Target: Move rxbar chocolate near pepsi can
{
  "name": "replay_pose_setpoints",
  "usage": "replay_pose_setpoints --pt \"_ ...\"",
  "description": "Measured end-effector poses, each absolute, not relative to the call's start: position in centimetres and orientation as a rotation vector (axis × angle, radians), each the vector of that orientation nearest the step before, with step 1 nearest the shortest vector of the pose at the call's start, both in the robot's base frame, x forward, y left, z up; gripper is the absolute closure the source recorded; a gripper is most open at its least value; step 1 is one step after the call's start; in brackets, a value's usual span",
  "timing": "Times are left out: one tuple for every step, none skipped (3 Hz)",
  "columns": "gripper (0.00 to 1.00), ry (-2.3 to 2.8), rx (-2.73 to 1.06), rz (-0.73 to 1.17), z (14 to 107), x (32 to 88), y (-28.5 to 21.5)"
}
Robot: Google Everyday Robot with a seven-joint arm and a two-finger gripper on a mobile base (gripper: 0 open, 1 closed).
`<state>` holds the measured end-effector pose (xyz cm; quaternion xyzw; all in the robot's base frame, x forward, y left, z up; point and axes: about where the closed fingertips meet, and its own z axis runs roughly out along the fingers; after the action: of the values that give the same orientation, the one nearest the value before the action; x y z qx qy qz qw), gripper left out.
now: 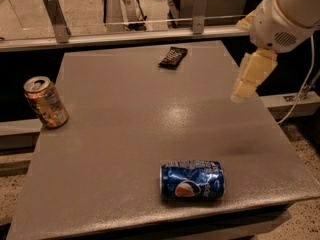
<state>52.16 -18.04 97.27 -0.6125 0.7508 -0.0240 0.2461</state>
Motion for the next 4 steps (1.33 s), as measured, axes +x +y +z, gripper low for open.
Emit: replay_pose_setpoints --pt "0.0 1.989 -1.612 0.045 95.1 60.0 -15.0" --pt "0.0 1.951 -1.533 0.167 92.5 66.9 -11.0" --pt "0.0 1.961 -1.407 0.291 89.9 72.0 -8.3" --pt "0.0 2.005 -1.295 0.378 86.9 75.6 -6.4"
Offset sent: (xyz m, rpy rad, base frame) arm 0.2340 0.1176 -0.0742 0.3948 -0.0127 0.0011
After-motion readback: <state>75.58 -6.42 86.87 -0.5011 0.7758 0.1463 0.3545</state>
